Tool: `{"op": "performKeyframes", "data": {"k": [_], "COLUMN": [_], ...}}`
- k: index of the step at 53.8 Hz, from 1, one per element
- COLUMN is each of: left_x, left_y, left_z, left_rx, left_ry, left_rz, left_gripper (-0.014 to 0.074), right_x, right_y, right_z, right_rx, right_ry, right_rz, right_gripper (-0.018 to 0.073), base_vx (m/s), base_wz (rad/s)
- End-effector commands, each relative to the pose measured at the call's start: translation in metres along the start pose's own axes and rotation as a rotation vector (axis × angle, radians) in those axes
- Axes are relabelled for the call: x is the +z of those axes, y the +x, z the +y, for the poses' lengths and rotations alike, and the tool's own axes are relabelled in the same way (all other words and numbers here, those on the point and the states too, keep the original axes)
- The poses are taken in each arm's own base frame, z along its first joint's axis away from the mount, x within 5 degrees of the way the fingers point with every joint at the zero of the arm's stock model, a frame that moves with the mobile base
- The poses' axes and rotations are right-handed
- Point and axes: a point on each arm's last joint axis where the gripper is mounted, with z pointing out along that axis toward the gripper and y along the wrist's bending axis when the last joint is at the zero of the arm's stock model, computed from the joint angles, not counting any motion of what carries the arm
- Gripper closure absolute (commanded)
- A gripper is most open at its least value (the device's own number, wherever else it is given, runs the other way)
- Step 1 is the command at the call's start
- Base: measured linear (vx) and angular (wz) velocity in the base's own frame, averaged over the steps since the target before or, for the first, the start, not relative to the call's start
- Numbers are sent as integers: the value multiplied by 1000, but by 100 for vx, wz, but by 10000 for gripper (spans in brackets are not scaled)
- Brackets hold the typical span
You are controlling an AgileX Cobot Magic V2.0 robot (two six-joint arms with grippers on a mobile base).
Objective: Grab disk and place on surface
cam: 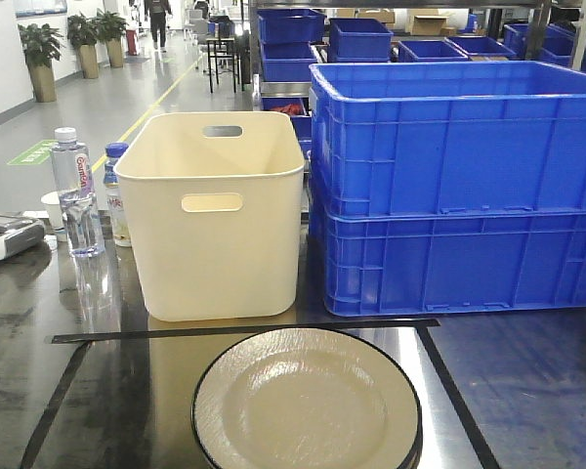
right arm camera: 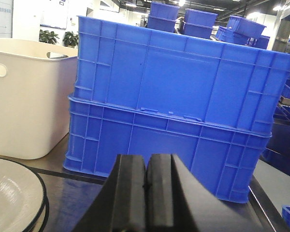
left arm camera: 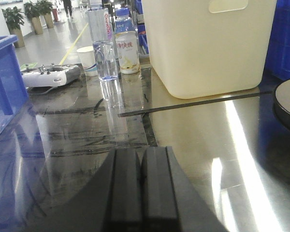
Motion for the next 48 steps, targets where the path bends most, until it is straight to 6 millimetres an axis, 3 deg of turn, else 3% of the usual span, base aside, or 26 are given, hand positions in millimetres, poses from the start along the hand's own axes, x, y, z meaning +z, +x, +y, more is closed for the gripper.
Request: {"op": "performKeyframes", "data": {"k": [1, 14, 30, 48], "left_x": [-1, 4, 11, 10], "left_y": [-13, 23, 95, 94], "left_z": [3, 7, 3, 3], "left_rx": [-5, -118, -143, -91], "left_ry": [-27, -75, -55, -54], "left_rz": [-95, -90, -140, -146], "left_gripper": [595, 595, 595, 595], "right_x": [-1, -1, -1, -1], "right_y": [-18, -18, -17, -18], "right_z": [-3, -3, -3, -3], "right_rx": [-4, -4, -4, -4], "right_ry": [18, 18, 18, 18], "right_rz": [-114, -114, -113, -114], "right_gripper": [568, 568, 568, 568], "base_vx": [0, 0, 0, 0], "base_wz": [0, 0, 0, 0]}}
